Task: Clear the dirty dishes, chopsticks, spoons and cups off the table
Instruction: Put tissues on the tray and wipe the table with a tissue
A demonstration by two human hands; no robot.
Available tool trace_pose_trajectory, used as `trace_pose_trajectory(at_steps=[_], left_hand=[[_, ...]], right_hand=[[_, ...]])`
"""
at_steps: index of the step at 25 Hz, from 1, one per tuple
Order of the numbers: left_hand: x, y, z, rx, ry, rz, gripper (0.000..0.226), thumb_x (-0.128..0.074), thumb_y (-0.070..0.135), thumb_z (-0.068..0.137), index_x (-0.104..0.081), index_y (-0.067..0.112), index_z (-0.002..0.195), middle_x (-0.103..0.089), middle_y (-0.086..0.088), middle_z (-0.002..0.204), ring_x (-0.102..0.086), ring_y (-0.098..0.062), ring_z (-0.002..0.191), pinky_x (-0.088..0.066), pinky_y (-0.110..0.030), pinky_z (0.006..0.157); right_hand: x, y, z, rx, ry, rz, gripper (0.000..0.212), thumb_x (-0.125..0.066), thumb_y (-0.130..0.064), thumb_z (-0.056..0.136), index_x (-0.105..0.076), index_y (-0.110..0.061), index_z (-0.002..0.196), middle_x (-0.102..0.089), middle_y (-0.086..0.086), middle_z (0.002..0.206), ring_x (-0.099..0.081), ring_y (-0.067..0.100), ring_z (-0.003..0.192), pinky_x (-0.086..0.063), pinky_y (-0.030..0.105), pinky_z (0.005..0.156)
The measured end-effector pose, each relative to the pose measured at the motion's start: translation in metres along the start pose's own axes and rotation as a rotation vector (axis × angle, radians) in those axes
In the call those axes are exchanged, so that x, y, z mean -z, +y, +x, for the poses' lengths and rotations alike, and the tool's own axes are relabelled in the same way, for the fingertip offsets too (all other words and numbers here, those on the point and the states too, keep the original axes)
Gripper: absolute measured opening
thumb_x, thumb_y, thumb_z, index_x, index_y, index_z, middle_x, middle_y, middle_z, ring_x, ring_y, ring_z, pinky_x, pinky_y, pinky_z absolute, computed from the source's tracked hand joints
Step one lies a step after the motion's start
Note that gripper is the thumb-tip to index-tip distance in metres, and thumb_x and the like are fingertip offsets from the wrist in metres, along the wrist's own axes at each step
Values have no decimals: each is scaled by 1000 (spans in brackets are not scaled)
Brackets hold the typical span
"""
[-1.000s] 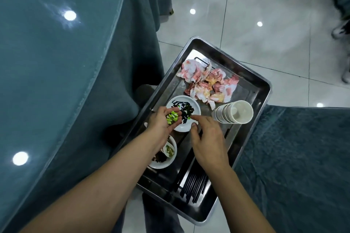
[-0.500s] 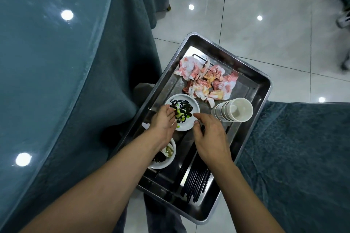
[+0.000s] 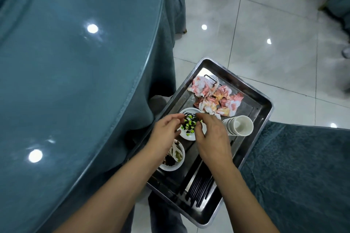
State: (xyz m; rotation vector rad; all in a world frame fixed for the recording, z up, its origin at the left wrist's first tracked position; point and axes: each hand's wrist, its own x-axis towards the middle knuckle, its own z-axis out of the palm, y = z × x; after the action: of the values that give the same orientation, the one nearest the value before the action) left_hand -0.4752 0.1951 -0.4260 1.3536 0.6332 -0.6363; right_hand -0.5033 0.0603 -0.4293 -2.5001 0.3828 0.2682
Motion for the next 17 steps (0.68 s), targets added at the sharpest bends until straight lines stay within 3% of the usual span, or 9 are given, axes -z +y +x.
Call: trace_pose_trajectory(at_steps=[5,11,17], left_hand=[[25,44,-51,-134,8,-49,30,-44,1,104,-71,8,115,-73,-9,115,-70,-15,109,-56,-21,91],[64,89,-106,-297,38,-77,33,-45,-1,104,-73,15,108,-78,3,104,-72,-5,102,-55,-18,83],[125,118,-136,-430,190,-74,36,-46,-2,103,-72,22,107,-77,7,107,-67,-7,115,-51,-30,102]], right_hand=[[30,-54,-8,92,24,12,33,-54,-23,100,-61,-22,132,-64,-4,126,-53,15,119,-43,38,104],[53,-119,-18,225,60,56,33,-55,-22,99,-62,-23,131,-64,-6,122,-54,13,116,-39,28,100],[45,-185,-23,352,3,103,33,-56,-22,99,-63,-23,131,-64,-6,124,-53,13,116,-44,34,102]])
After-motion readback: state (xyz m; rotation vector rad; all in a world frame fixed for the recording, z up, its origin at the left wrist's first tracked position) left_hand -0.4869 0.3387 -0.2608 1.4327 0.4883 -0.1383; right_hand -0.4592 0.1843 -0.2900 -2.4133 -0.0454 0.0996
